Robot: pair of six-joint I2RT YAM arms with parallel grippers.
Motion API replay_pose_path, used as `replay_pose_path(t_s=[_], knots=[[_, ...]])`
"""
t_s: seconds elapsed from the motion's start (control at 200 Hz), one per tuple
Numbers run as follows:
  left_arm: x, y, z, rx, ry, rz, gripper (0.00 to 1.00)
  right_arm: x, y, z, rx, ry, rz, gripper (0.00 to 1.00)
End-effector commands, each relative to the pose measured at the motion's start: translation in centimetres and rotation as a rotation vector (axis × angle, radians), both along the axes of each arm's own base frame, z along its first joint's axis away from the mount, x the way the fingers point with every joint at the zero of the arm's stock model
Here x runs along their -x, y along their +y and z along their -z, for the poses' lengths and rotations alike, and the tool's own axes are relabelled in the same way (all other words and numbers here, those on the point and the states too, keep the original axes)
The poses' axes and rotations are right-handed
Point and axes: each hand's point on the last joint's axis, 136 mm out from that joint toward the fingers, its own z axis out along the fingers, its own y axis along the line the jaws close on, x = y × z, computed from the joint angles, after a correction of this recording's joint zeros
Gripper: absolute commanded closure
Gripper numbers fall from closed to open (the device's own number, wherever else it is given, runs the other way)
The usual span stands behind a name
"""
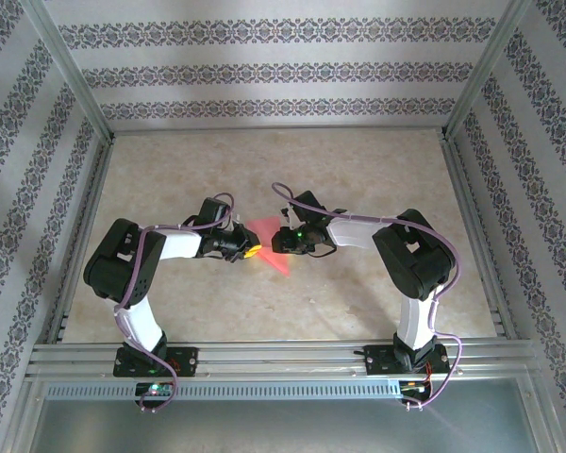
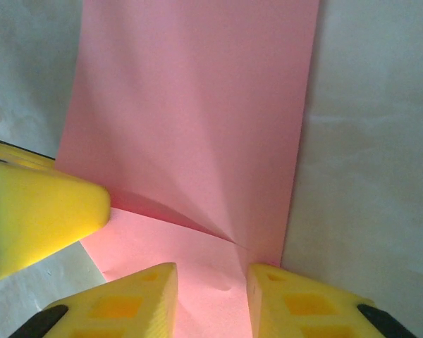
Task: Fold a paper plane with a square sheet of paper (pick it up from the middle)
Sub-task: Fourth fold the wing at the center of the table.
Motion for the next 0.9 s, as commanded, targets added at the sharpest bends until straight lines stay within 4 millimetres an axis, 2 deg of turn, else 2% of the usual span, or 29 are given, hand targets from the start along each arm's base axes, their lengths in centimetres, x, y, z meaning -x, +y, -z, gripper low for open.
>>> replay_pose_path(t_s=[0.0,0.14,0.235,0.325,0.405,0.529,0.649,0.894], knots=[[0.2,-0.8,-0.4,0.000,-0.013,0.052,0.86,-0.2,-0.2,-0.8,-0.029,0.003,0.009,0.66],[-0.2,-0.8,-0.9,-0.005,-0.021,0.038,0.92,-1.7,-1.1,-4.5,-0.043,-0.118,0.021,0.57],[-0.5,-0.8,-1.6,-0.016,-0.034,0.023,0.93,-2.6,-3.2,-6.5,0.013,-0.260,0.041,0.48],[-1.0,-1.3,-2.2,-0.026,-0.042,0.008,0.93,-2.9,-5.5,-7.4,0.099,-0.395,0.056,0.40],[-1.7,-2.2,-3.1,-0.023,-0.058,-0.003,0.93,-3.1,-7.4,-8.0,0.178,-0.511,0.063,0.38],[-2.9,-3.3,-3.8,-0.035,-0.065,-0.038,0.93,-2.6,-8.8,-8.2,0.253,-0.636,0.025,0.38],[-3.7,-3.9,-3.7,-0.047,-0.048,-0.080,0.93,-1.5,-8.1,-7.8,0.281,-0.736,-0.071,0.41],[-3.4,-3.8,-2.8,-0.100,0.002,-0.109,0.93,0.7,-4.0,-5.8,0.289,-0.812,-0.227,0.44]])
